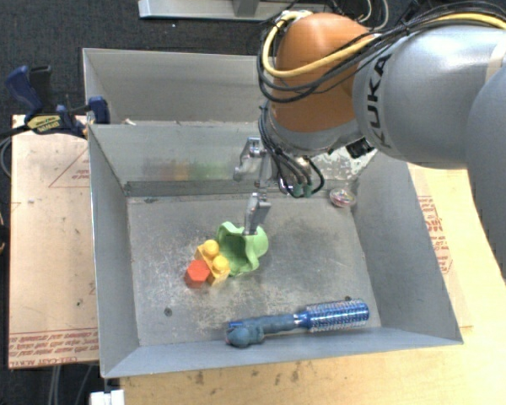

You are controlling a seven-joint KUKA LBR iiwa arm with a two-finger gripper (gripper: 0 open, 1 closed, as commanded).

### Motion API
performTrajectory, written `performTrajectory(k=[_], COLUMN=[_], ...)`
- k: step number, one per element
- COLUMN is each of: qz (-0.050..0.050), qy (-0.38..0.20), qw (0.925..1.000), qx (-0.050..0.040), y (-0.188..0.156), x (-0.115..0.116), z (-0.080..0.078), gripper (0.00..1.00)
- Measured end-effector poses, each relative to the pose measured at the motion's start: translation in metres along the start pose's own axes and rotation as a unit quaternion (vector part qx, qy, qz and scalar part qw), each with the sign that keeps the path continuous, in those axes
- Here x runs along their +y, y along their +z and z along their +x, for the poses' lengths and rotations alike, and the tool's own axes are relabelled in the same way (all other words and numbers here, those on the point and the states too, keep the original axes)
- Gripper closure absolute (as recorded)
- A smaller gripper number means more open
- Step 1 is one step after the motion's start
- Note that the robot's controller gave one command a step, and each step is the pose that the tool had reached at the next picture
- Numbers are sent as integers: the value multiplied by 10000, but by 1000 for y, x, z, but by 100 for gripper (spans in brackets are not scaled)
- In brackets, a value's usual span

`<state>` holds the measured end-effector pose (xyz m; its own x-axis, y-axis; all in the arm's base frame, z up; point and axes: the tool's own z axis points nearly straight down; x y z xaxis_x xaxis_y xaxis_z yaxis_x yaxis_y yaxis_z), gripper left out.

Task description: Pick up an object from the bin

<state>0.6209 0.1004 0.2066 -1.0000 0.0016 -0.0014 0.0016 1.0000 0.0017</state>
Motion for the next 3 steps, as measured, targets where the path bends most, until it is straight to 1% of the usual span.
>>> performTrajectory(k=[1, 2, 3], qz=[-9, -51, -50], qy=[484, 1472, 1479], qw=[9988, 9890, 9889], qx=[-42, -156, -97], y=[121, 127, 127], x=[17, 21, 22], z=[1, 69, 71], gripper=[0, 0, 100])
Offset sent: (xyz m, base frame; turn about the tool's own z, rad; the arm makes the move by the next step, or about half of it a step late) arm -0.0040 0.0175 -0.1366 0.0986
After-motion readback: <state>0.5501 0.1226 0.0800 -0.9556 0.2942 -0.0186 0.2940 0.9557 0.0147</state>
